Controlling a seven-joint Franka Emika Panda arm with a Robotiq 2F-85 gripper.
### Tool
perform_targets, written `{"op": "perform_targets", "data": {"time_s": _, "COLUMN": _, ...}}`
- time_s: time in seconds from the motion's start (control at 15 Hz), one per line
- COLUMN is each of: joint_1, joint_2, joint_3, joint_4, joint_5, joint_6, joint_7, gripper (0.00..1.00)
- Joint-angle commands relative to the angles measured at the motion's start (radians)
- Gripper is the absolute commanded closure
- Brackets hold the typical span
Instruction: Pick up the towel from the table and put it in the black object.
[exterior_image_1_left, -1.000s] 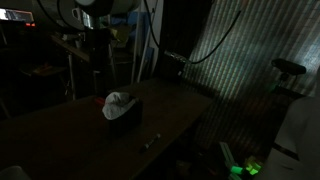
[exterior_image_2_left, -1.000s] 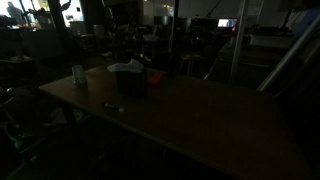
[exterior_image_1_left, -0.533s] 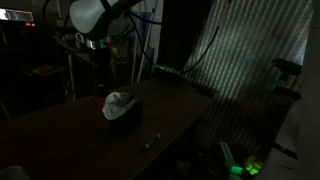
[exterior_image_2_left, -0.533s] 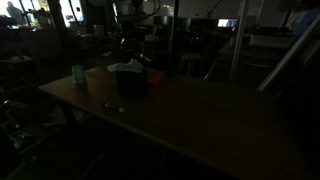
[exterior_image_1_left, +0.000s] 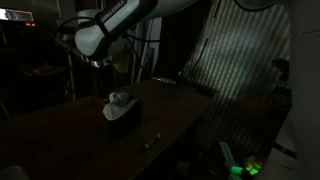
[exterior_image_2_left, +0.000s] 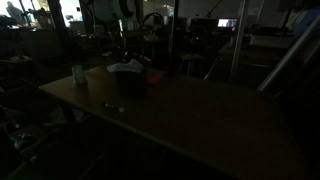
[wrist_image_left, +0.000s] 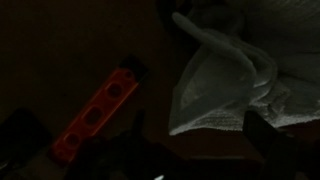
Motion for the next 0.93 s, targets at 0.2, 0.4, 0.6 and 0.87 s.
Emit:
{"op": "perform_targets", "data": {"time_s": 0.2, "joint_1": -0.011, "joint_2": 0.038, "joint_3": 0.013, "joint_4": 0.034, "joint_5": 0.022, "joint_6": -0.034, "joint_7": -0.026, "gripper": 0.32}}
{"op": "perform_targets", "data": {"time_s": 0.4, "joint_1": -0.011, "joint_2": 0.033, "joint_3": 0.017, "joint_4": 0.03, "joint_5": 0.027, "joint_6": -0.04, "joint_7": -0.029, "gripper": 0.58}}
{"op": "perform_targets", "data": {"time_s": 0.6, "joint_1": -0.01, "joint_2": 0.02, "joint_3": 0.021, "joint_4": 0.022, "joint_5": 0.028, "joint_6": -0.044, "joint_7": -0.032, "gripper": 0.8}}
{"op": "perform_targets", "data": {"time_s": 0.87, "joint_1": -0.011, "joint_2": 0.0, "joint_3": 0.026, "joint_4": 0.017, "joint_5": 0.031, "joint_6": -0.051, "joint_7": -0.033, "gripper": 1.0}}
